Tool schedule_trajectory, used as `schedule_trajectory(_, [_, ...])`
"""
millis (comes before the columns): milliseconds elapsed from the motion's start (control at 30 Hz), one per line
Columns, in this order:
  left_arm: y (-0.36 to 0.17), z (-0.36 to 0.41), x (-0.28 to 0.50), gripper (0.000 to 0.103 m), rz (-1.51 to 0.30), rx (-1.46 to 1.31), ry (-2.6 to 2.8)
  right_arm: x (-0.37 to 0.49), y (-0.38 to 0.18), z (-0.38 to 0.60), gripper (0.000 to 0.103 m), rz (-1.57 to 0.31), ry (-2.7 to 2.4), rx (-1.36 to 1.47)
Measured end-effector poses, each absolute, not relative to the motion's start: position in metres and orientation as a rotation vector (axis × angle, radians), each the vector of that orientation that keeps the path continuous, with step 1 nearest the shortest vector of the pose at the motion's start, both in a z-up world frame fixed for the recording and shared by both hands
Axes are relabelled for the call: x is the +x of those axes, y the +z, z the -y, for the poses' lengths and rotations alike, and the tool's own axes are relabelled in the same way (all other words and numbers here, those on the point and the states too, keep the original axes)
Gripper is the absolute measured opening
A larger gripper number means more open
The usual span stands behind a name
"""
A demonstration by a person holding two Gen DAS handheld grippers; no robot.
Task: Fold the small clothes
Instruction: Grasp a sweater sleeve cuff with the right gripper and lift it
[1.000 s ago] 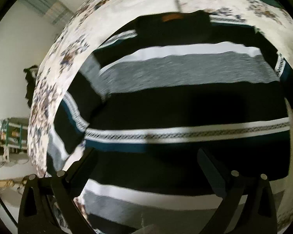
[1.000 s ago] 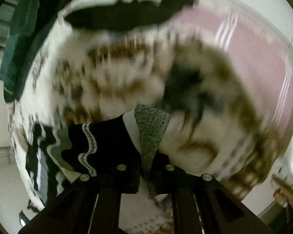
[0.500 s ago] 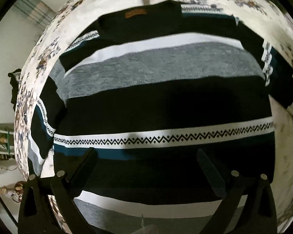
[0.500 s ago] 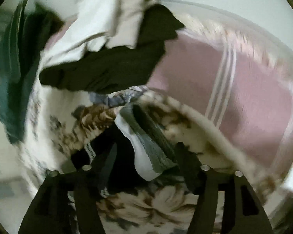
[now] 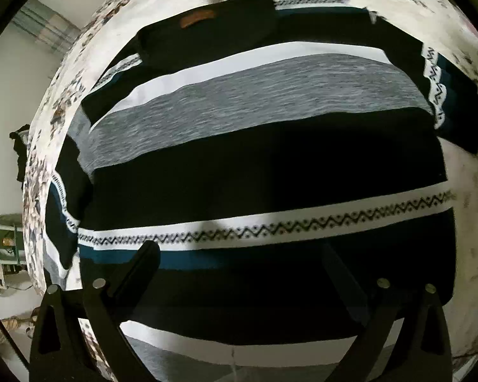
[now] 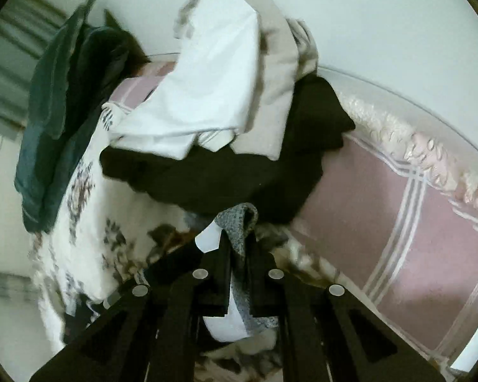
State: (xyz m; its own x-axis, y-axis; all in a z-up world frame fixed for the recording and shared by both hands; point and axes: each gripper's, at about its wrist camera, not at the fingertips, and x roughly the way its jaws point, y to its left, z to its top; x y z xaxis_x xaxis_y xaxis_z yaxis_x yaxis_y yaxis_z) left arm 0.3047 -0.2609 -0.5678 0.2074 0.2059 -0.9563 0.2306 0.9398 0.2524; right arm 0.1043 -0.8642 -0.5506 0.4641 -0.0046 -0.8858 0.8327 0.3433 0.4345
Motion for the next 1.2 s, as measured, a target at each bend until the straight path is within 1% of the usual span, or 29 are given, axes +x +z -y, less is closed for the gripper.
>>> schedule_trajectory(33, [-0.568, 0.263, 0.305, 0.103, -1.375, 0.377, -0.023, 0.107, -0.559, 0.866, 0.024, -0.986, -0.680, 1.113])
schedule_trajectory(67, [-0.569, 0.265, 0.305, 0.103, -1.378, 0.374, -0.028, 0.100, -0.563, 0.868, 0.038, -0.993, -0.704, 1.154])
schedule_trajectory(100, [-0.569, 0.267, 0.305, 0.103, -1.378, 0.372, -0.030, 0.090, -0.562, 0.869, 0.044, -0.957, -0.705, 1.189])
schedule_trajectory(167, [-0.568, 0.269, 0.305, 0.103, -1.376, 0.364, -0.040, 0.068, -0.561, 0.860, 0.046, -0.856, -0.686, 1.288])
schedule_trajectory(233, [-0.569, 0.270, 0.304, 0.103, -1.377, 0.365, -0.044, 0.044, -0.568, 0.841, 0.046, -0.770, -0.665, 1.396])
schedule_trajectory(267, [-0.571, 0.270, 0.304, 0.103, -1.382, 0.366, -0.048, 0.036, -0.573, 0.834, 0.048, -0.743, -0.654, 1.436])
schedule_trajectory(300, [-0.573, 0.270, 0.304, 0.103, -1.388, 0.369, -0.048, 0.030, -0.584, 0.823, 0.052, -0.730, -0.648, 1.482])
schedule_trajectory(333, [-0.575, 0.269, 0.304, 0.103, -1.393, 0.372, -0.046, 0.026, -0.596, 0.816, 0.052, -0.715, -0.640, 1.524])
schedule_trajectory(400, [-0.577, 0.267, 0.305, 0.103, -1.400, 0.373, -0.044, 0.026, -0.618, 0.810, 0.052, -0.688, -0.632, 1.567])
schedule_trajectory(467, [-0.578, 0.264, 0.305, 0.103, -1.399, 0.374, -0.040, 0.035, -0.632, 0.812, 0.052, -0.621, -0.611, 1.582])
schedule_trajectory(600, [-0.581, 0.257, 0.306, 0.103, -1.400, 0.378, -0.033, 0.067, -0.636, 0.827, 0.052, -0.449, -0.533, 1.569])
schedule_trajectory(633, [-0.582, 0.255, 0.306, 0.103, -1.402, 0.379, -0.029, 0.076, -0.635, 0.828, 0.052, -0.416, -0.508, 1.571])
schedule_trajectory(667, [-0.583, 0.254, 0.307, 0.103, -1.404, 0.379, -0.025, 0.086, -0.632, 0.831, 0.035, -0.395, -0.500, 1.572])
schedule_trajectory(700, [-0.583, 0.252, 0.307, 0.103, -1.405, 0.376, -0.020, 0.098, -0.626, 0.833, 0.012, -0.402, -0.510, 1.561])
schedule_trajectory(767, [-0.579, 0.248, 0.309, 0.103, -1.398, 0.359, -0.014, 0.110, -0.600, 0.840, 0.012, -0.387, -0.515, 1.513])
schedule_trajectory(867, [-0.567, 0.241, 0.312, 0.103, -1.378, 0.307, 0.000, 0.114, -0.538, 0.846, 0.011, -0.285, -0.462, 1.462])
schedule_trajectory(967, [-0.554, 0.229, 0.316, 0.103, -1.353, 0.243, 0.018, 0.121, -0.488, 0.843, 0.011, -0.240, -0.410, 1.419])
schedule_trajectory(1100, [-0.545, 0.213, 0.323, 0.103, -1.337, 0.190, 0.040, 0.139, -0.442, 0.824, 0.011, -0.230, -0.350, 1.379])
schedule_trajectory(1167, [-0.540, 0.202, 0.325, 0.103, -1.327, 0.166, 0.055, 0.153, -0.420, 0.799, 0.011, -0.253, -0.312, 1.349])
schedule_trajectory(1200, [-0.538, 0.194, 0.327, 0.103, -1.322, 0.154, 0.065, 0.152, -0.419, 0.783, 0.011, -0.274, -0.301, 1.334])
